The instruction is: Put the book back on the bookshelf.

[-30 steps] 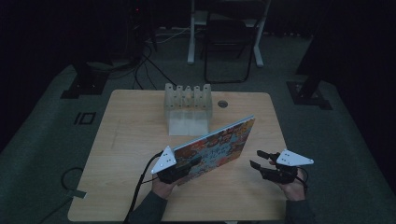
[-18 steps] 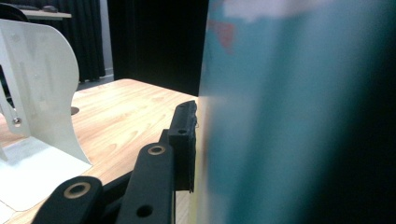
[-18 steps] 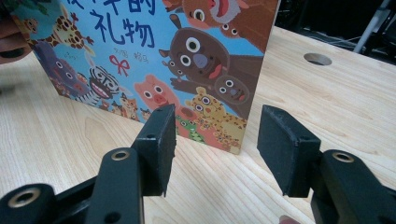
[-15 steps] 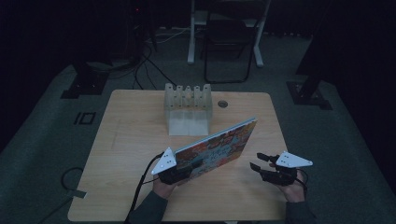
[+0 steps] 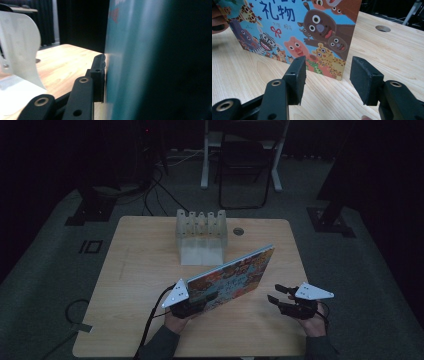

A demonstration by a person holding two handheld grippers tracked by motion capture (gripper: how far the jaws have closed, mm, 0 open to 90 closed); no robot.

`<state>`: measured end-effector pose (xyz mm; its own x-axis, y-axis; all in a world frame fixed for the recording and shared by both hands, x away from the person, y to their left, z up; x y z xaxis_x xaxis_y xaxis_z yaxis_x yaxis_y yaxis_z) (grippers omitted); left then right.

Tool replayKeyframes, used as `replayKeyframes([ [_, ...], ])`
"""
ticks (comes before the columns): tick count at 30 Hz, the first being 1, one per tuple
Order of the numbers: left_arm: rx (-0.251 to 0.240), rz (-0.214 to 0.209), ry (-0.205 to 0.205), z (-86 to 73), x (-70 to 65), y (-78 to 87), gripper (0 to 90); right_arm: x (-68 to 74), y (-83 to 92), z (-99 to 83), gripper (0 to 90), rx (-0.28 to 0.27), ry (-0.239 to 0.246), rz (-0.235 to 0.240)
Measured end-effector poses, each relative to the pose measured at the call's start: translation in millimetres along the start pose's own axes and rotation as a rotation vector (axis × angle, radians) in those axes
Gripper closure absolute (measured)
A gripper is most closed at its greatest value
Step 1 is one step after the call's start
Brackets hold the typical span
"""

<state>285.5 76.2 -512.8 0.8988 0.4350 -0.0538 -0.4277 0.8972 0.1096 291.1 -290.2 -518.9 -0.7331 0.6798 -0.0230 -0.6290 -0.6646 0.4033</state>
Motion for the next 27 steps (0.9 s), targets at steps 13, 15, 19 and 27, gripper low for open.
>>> replayKeyframes([
  [13,0.013,0.013,0.010,-1.8,1.2,-2.6,73.9,-1.4,-0.1,-3.1,46.1,0.005,-0.006,-0.001],
  [15,0.014,0.010,0.008,-1.9,1.0,-2.5,76.4,-1.3,-0.2,-3.3,46.1,0.005,-0.009,-0.002],
  [19,0.011,0.012,0.011,-2.3,1.2,-3.0,70.3,-1.3,-0.5,-3.7,46.1,0.004,-0.008,-0.002],
  [27,0.016,0.011,0.017,-4.3,4.2,-5.0,74.3,-1.2,-1.6,-5.8,46.1,0.010,-0.011,0.000],
])
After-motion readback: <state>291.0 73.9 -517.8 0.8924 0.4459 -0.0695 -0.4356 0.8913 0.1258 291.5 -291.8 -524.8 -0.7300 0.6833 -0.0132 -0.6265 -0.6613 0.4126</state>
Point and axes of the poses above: each handheld gripper's, and its own axes: y roughly backward along the jaws, z roughly out of its top, x roughly to its left, the point moved 2 cm from there along -y, roughly forward along the jaws, and after that the axes turned 2 degrees about -z, right-handed, at the moved point
